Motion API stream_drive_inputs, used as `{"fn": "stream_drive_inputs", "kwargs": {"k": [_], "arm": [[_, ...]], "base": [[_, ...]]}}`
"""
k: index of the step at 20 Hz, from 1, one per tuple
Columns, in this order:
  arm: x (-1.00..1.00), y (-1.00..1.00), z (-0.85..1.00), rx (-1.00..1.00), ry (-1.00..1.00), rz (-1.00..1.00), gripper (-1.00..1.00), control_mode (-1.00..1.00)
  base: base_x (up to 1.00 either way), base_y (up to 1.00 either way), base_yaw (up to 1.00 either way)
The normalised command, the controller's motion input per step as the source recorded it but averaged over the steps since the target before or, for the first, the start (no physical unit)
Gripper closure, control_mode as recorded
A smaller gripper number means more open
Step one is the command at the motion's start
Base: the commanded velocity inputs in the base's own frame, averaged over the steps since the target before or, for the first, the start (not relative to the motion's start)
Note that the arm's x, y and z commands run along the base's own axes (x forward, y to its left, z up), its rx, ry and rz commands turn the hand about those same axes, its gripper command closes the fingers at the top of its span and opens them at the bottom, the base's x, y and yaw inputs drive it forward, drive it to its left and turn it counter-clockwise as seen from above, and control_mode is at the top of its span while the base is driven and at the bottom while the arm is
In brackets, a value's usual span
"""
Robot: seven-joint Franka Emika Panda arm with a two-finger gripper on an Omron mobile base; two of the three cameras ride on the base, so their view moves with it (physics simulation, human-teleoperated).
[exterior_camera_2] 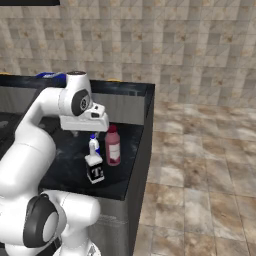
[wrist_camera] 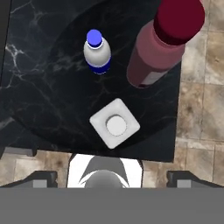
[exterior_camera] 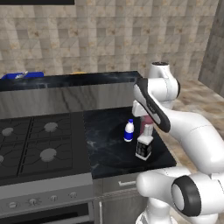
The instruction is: Place the drinks on the dining counter in a tight cluster.
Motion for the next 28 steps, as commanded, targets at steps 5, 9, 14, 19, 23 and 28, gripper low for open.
{"fn": "stream_drive_inputs", "kwargs": {"k": [5,9,14,19,23,28], "arm": [[0.36,0.0,-0.03,0.02,-0.11,0.0,-1.0,-1.0],[0.29,0.0,0.0,0.0,-0.01,0.0,-1.0,-1.0],[0.06,0.0,-0.01,0.0,0.01,0.0,-1.0,-1.0],[-0.28,-0.04,-0.01,0.0,0.0,0.0,-1.0,-1.0],[-0.11,-0.04,-0.26,0.0,0.0,0.0,-1.0,-1.0],[0.02,-0.01,-0.24,0.0,0.0,0.0,-1.0,-1.0]], "base": [[0.0,0.0,0.0],[0.0,0.0,0.0],[0.0,0.0,0.0],[0.0,0.0,0.0],[0.0,0.0,0.0],[0.0,0.0,0.0]]}}
